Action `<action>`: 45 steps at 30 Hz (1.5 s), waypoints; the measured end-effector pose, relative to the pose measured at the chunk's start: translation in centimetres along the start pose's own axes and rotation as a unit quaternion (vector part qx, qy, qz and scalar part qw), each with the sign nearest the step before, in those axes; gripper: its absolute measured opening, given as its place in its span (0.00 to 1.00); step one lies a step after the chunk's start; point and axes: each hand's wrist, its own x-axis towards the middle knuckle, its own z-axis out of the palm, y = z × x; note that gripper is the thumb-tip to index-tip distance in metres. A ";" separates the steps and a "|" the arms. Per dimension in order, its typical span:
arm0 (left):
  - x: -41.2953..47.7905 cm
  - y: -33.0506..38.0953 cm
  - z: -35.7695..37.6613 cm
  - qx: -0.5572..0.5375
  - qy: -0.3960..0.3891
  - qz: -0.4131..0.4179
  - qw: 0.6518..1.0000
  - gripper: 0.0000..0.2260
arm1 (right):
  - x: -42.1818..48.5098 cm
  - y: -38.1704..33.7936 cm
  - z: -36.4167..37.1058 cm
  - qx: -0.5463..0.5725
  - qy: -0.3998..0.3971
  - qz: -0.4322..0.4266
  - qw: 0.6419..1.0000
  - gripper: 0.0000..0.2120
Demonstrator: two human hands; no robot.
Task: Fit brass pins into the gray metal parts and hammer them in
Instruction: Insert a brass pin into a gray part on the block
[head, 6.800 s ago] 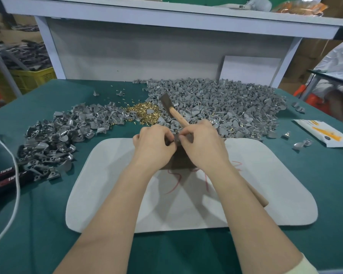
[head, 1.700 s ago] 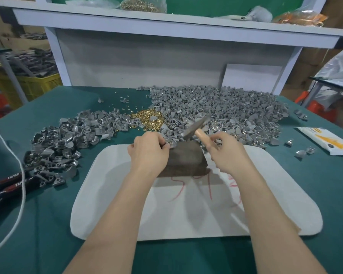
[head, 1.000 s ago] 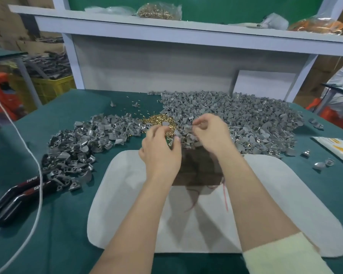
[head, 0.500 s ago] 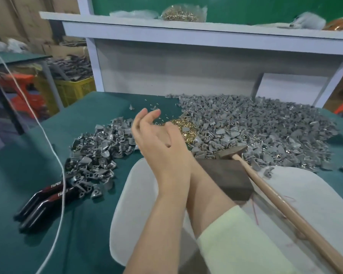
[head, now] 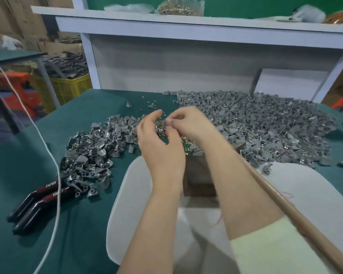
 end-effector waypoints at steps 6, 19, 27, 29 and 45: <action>-0.8 -0.8 0.8 0.055 -0.216 -0.006 0.975 0.14 | -3.4 3.5 -5.0 0.206 -0.038 0.018 0.978 0.04; 0.4 -0.8 0.1 -0.098 -0.029 -0.116 0.988 0.07 | 3.2 6.3 0.6 -0.393 -0.017 0.120 0.912 0.21; 0.5 -1.4 0.4 -0.166 0.020 -0.159 0.973 0.09 | 5.2 6.6 1.4 -0.451 -0.051 0.141 0.880 0.19; 0.6 -1.4 0.4 -0.175 0.030 -0.163 0.971 0.09 | 5.3 6.9 1.6 -0.441 -0.037 0.145 0.885 0.17; -1.1 -1.2 1.5 -0.010 -0.215 -0.095 0.972 0.07 | -2.3 4.9 -5.3 0.011 0.145 0.000 0.989 0.10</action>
